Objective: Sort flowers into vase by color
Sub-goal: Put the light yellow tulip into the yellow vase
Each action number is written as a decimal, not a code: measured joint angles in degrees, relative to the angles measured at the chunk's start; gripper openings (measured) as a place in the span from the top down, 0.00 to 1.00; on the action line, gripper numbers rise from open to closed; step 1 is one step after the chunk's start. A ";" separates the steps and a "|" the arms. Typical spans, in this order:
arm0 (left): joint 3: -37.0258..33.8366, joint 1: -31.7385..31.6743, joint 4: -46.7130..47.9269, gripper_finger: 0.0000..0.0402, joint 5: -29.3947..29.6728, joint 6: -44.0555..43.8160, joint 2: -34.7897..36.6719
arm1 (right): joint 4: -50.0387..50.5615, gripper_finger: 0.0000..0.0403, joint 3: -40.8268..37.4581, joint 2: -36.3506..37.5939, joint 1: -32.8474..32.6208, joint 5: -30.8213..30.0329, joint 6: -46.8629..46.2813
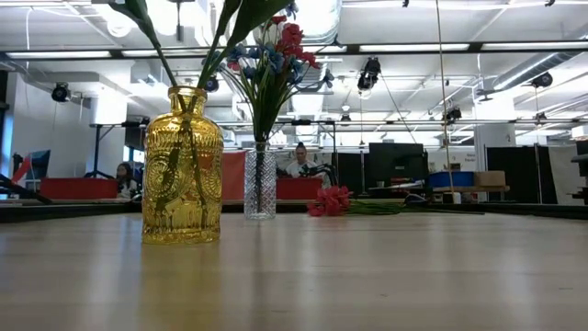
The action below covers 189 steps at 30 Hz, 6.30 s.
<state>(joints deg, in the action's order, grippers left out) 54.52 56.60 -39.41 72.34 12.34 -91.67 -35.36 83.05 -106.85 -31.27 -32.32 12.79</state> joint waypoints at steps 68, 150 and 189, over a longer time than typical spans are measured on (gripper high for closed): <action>-10.73 0.56 30.00 1.00 -11.26 -12.72 25.26 | -2.18 0.95 -4.24 0.11 7.59 -2.21 -3.84; -11.06 -0.27 29.32 0.37 1.22 -42.26 5.77 | 32.03 0.89 11.50 0.39 6.66 -6.63 -9.64; -19.36 -5.13 30.51 0.04 -6.61 -54.99 4.63 | 32.14 0.97 12.11 0.39 6.82 -6.23 -8.27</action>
<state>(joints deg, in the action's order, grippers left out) 35.16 51.47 -8.90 65.73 -42.66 -87.05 -3.22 95.15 -106.45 -24.45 -38.54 4.51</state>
